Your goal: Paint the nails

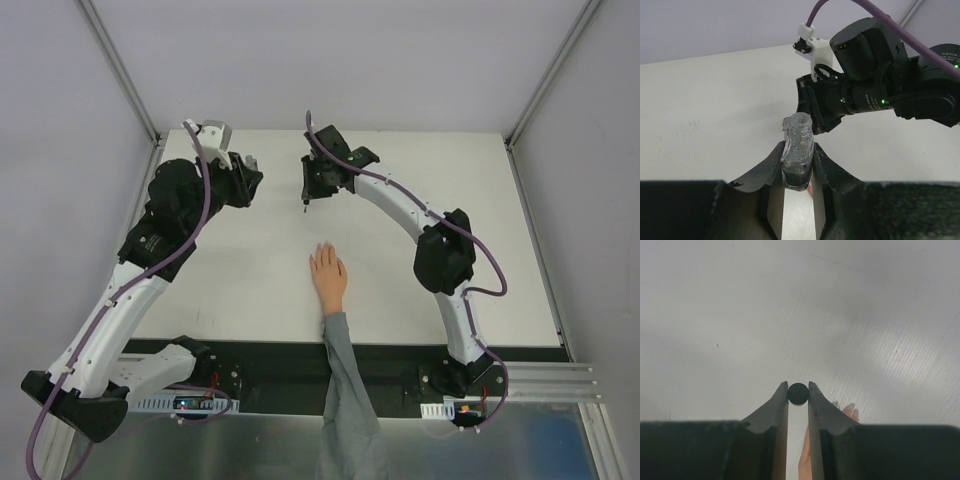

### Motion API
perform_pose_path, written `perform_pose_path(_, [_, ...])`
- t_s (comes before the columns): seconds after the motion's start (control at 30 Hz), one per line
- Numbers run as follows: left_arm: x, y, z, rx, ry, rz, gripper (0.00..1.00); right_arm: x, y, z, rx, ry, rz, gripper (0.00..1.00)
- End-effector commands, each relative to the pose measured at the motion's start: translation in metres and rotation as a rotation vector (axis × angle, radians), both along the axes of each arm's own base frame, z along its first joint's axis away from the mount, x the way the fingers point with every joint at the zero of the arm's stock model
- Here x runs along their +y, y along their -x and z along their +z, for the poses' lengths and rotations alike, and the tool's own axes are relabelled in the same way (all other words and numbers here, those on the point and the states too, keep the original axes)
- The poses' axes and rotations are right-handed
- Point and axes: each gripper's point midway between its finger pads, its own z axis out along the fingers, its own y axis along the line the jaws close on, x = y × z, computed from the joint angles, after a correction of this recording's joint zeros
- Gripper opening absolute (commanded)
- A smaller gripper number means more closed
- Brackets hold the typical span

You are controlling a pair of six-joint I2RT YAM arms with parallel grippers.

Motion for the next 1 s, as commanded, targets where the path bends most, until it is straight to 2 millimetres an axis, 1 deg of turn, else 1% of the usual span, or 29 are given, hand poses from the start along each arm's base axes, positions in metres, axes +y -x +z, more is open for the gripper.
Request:
perform_pose_path(0.0, [0.003, 0.017, 0.024, -0.038, 0.105, 0.008, 0.00, 0.000, 0.009, 0.056, -0.046, -0.077, -0.010, 0.00])
perform_pose_path(0.03, [0.004, 0.021, 0.020, -0.029, 0.120, 0.007, 0.00, -0.005, 0.012, 0.073, -0.073, -0.098, -0.012, 0.00])
perform_pose_path(0.07, [0.003, 0.024, 0.018, -0.010, 0.149, 0.005, 0.00, -0.010, 0.018, 0.068, -0.059, -0.084, -0.012, 0.00])
perform_pose_path(0.1, [-0.001, 0.029, 0.015, 0.000, 0.161, -0.018, 0.00, -0.013, 0.022, 0.075, -0.071, -0.089, -0.009, 0.00])
perform_pose_path(0.13, [-0.002, 0.033, 0.006, 0.018, 0.165, -0.030, 0.00, -0.019, 0.027, 0.091, -0.099, -0.099, -0.002, 0.00])
perform_pose_path(0.17, [-0.004, 0.036, 0.001, 0.033, 0.176, -0.041, 0.00, -0.023, 0.033, 0.094, -0.105, -0.098, 0.010, 0.01])
perform_pose_path(0.2, [-0.006, 0.039, -0.004, 0.041, 0.181, -0.058, 0.00, -0.028, 0.039, 0.087, -0.088, -0.081, 0.023, 0.00])
perform_pose_path(0.23, [-0.011, 0.047, -0.014, 0.038, 0.187, -0.104, 0.00, -0.032, 0.046, 0.085, -0.080, -0.070, 0.038, 0.00])
perform_pose_path(0.27, [-0.014, 0.051, -0.022, 0.041, 0.191, -0.133, 0.00, -0.040, 0.054, 0.101, -0.116, -0.084, 0.053, 0.00])
perform_pose_path(0.3, [-0.017, 0.056, -0.027, 0.028, 0.200, -0.161, 0.00, -0.047, 0.065, 0.075, -0.077, -0.052, 0.069, 0.01])
perform_pose_path(0.33, [-0.024, 0.066, -0.041, 0.004, 0.204, -0.231, 0.00, -0.046, 0.070, 0.080, -0.098, -0.082, 0.091, 0.01])
perform_pose_path(0.37, [-0.026, 0.073, -0.048, -0.008, 0.202, -0.264, 0.00, -0.053, 0.078, 0.089, -0.123, -0.097, 0.095, 0.00])
perform_pose_path(0.4, [-0.029, 0.078, -0.050, -0.044, 0.203, -0.304, 0.00, -0.056, 0.083, 0.088, -0.125, -0.104, 0.104, 0.00])
perform_pose_path(0.43, [-0.032, 0.089, -0.060, -0.085, 0.180, -0.366, 0.00, -0.060, 0.093, 0.077, -0.101, -0.096, 0.117, 0.01])
perform_pose_path(0.47, [-0.033, 0.092, -0.064, -0.103, 0.171, -0.382, 0.00, -0.066, 0.099, 0.085, -0.123, -0.097, 0.123, 0.00])
perform_pose_path(0.5, [-0.035, 0.097, -0.067, -0.125, 0.157, -0.416, 0.00, -0.068, 0.104, 0.085, -0.139, -0.079, 0.134, 0.00])
perform_pose_path(0.53, [-0.038, 0.105, -0.073, -0.168, 0.122, -0.475, 0.00, -0.073, 0.111, 0.079, -0.136, -0.046, 0.140, 0.01])
perform_pose_path(0.57, [-0.039, 0.107, -0.073, -0.187, 0.114, -0.494, 0.00, -0.077, 0.115, 0.081, -0.154, -0.026, 0.146, 0.00])
perform_pose_path(0.6, [-0.041, 0.108, -0.079, -0.196, 0.109, -0.508, 0.00, -0.080, 0.127, 0.087, -0.170, -0.003, 0.157, 0.00])
perform_pose_path(0.63, [-0.042, 0.110, -0.078, -0.222, 0.101, -0.528, 0.00, -0.082, 0.134, 0.090, -0.181, 0.009, 0.165, 0.01])
perform_pose_path(0.67, [-0.048, 0.118, -0.074, -0.239, 0.108, -0.584, 0.00, -0.083, 0.138, 0.096, -0.204, 0.023, 0.160, 0.00])
perform_pose_path(0.7, [-0.051, 0.123, -0.066, -0.256, 0.117, -0.617, 0.00, -0.083, 0.151, 0.106, -0.237, 0.037, 0.181, 0.00])
perform_pose_path(0.73, [-0.055, 0.128, -0.065, -0.254, 0.120, -0.663, 0.00, -0.080, 0.157, 0.118, -0.263, 0.027, 0.188, 0.01])
perform_pose_path(0.77, [-0.060, 0.138, -0.062, -0.263, 0.124, -0.730, 0.00, -0.080, 0.161, 0.126, -0.284, 0.028, 0.189, 0.01])
perform_pose_path(0.8, [-0.063, 0.141, -0.060, -0.256, 0.125, -0.764, 0.00, -0.077, 0.172, 0.134, -0.302, 0.030, 0.203, 0.01])
perform_pose_path(0.87, [-0.066, 0.148, -0.057, -0.246, 0.126, -0.813, 0.00, -0.074, 0.184, 0.159, -0.336, -0.011, 0.216, 0.00])
perform_pose_path(0.9, [-0.069, 0.156, -0.057, -0.238, 0.125, -0.870, 0.00, -0.069, 0.195, 0.166, -0.346, -0.020, 0.235, 0.01])
perform_pose_path(0.93, [-0.069, 0.159, -0.057, -0.244, 0.121, -0.886, 0.00, -0.067, 0.201, 0.173, -0.355, -0.037, 0.242, 0.00])
perform_pose_path(0.97, [-0.069, 0.161, -0.060, -0.242, 0.121, -0.898, 0.00, -0.064, 0.205, 0.185, -0.370, -0.061, 0.248, 0.00])
